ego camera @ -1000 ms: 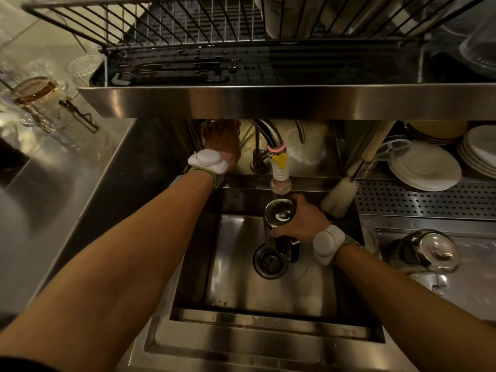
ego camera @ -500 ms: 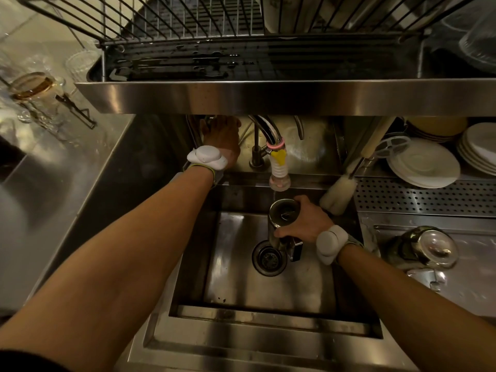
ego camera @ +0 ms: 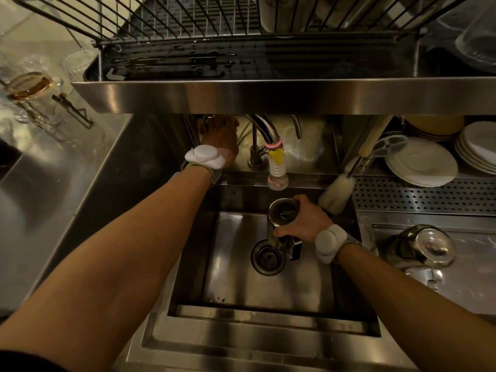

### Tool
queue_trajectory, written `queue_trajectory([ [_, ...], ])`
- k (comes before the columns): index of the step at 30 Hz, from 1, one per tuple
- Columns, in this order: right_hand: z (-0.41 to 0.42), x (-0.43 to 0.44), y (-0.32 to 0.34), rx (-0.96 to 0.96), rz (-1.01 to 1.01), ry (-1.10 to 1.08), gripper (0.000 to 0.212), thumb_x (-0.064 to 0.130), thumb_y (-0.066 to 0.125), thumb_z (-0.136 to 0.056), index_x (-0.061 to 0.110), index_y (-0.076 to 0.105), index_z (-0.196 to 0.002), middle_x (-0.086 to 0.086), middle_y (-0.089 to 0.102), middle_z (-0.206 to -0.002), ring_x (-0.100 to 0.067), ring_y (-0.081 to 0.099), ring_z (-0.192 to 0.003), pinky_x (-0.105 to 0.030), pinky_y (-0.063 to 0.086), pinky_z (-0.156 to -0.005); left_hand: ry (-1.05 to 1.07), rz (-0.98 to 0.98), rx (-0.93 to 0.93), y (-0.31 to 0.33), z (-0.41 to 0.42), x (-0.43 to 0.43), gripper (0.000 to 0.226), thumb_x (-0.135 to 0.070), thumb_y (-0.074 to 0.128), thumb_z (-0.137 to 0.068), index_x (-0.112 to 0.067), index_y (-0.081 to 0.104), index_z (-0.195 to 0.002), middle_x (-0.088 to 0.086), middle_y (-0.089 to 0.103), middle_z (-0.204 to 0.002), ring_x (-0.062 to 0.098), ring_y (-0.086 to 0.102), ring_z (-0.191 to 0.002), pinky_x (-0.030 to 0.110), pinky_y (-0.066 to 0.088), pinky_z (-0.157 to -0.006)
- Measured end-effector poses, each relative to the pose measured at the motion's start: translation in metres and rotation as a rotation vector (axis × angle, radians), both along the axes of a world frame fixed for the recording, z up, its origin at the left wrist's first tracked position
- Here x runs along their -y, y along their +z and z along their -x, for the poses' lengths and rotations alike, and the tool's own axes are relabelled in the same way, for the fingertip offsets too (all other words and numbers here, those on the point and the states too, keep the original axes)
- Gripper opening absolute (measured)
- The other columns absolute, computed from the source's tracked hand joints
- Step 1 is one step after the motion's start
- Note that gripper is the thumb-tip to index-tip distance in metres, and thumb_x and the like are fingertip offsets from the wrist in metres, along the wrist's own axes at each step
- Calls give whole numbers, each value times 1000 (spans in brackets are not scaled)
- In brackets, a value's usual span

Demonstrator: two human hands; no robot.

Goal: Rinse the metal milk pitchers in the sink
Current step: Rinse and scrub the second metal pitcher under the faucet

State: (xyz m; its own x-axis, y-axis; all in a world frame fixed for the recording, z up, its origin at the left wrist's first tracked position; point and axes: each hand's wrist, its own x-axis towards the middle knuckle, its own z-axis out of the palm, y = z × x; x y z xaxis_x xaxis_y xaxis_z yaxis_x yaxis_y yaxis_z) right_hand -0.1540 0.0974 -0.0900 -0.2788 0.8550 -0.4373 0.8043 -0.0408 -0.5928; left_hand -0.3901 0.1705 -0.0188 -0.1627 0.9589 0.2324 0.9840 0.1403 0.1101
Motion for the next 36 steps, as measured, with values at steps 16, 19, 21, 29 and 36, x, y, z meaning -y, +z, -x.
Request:
queue_trajectory([
  [16, 3, 2, 23, -54, -165, 16, 110, 46, 84, -52, 19, 26, -142, -10, 47, -135, -29, 50, -119, -44, 45, -99, -129, -59, 50, -37, -35, 94, 62, 0, 49, -80, -5, 38, -140, 25, 28, -149, 42, 25, -139, 51, 16, -118],
  [19, -1, 10, 20, 68, -135, 119, 111, 47, 84, -53, 18, 25, -142, -12, 49, -132, -30, 51, -117, -44, 46, -97, -127, 256, 301, -51, -40, 109, 52, -8, 49, -86, -12, 42, -138, 17, 41, -143, 38, 45, -126, 43, 39, -105],
  [21, -4, 13, 22, 4, -111, 58, 111, 45, 84, -53, 17, 25, -142, -11, 49, -133, -28, 51, -118, -42, 46, -99, -161, 524, 378, -57, -40, 117, 70, -10, 60, -82, -16, 31, -145, 13, 38, -148, 32, 42, -132, 36, 38, -107],
  [29, 8, 25, 24, -164, -20, 37, 112, 37, 86, -52, 24, 22, -143, -7, 49, -130, -24, 54, -111, -32, 53, -81, -233, 439, 619, -69, -69, 136, 95, -36, 89, -48, -21, 43, -130, 1, 60, -122, 16, 59, -108, 27, 46, -85],
  [36, 7, 39, 23, 27, -158, 68, 105, 50, 79, -43, 33, 28, -133, -7, 48, -124, -27, 55, -103, -33, 47, -81, -269, 666, 431, -69, -46, 147, 117, -44, 87, -54, -19, 20, -148, 10, 34, -149, 29, 37, -136, 33, 34, -107],
])
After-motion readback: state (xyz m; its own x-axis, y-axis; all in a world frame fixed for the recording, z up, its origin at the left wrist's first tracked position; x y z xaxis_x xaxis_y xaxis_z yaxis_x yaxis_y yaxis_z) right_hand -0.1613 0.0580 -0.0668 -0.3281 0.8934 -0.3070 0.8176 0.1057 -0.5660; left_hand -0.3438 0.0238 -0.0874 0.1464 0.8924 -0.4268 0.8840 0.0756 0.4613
